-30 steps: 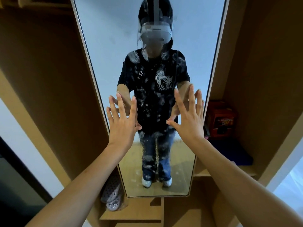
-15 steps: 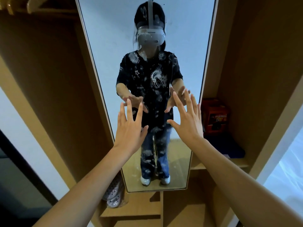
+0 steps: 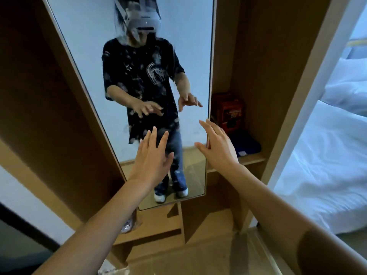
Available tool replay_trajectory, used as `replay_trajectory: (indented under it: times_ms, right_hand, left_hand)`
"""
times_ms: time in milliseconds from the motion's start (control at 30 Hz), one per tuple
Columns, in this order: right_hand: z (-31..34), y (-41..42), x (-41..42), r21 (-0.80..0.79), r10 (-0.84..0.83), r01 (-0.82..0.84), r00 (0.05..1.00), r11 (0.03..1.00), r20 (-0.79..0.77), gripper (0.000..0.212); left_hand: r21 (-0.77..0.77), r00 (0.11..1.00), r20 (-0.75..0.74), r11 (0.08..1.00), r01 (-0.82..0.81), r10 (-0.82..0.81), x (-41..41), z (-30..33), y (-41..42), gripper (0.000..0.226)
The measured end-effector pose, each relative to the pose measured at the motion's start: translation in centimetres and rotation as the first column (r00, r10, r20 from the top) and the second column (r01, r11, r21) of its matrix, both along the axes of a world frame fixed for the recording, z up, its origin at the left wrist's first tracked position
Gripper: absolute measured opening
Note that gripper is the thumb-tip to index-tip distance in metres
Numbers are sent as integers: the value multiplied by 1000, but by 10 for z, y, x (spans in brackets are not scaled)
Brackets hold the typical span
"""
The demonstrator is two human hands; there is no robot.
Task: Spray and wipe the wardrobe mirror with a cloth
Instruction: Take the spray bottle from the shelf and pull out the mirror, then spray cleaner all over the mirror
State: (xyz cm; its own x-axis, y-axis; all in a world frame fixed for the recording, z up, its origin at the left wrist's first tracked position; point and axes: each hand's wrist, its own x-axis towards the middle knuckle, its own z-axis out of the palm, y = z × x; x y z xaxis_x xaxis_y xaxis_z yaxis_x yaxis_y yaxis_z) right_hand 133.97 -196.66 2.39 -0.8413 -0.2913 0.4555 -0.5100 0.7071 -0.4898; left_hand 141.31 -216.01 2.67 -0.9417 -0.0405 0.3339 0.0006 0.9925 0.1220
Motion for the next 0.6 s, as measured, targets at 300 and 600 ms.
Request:
replay_trajectory:
  times_ms: [300, 600]
  right_hand:
    - [-30, 71, -28, -82, -69, 78, 992, 994, 105, 58]
    - [-46, 148, -117, 56, 23, -32, 987, 998, 158, 57]
  left_hand:
    - [330, 985, 124, 941, 70, -117, -31, -34, 77, 63]
    - [507, 985, 157, 862, -14, -76, -121, -66, 172, 65]
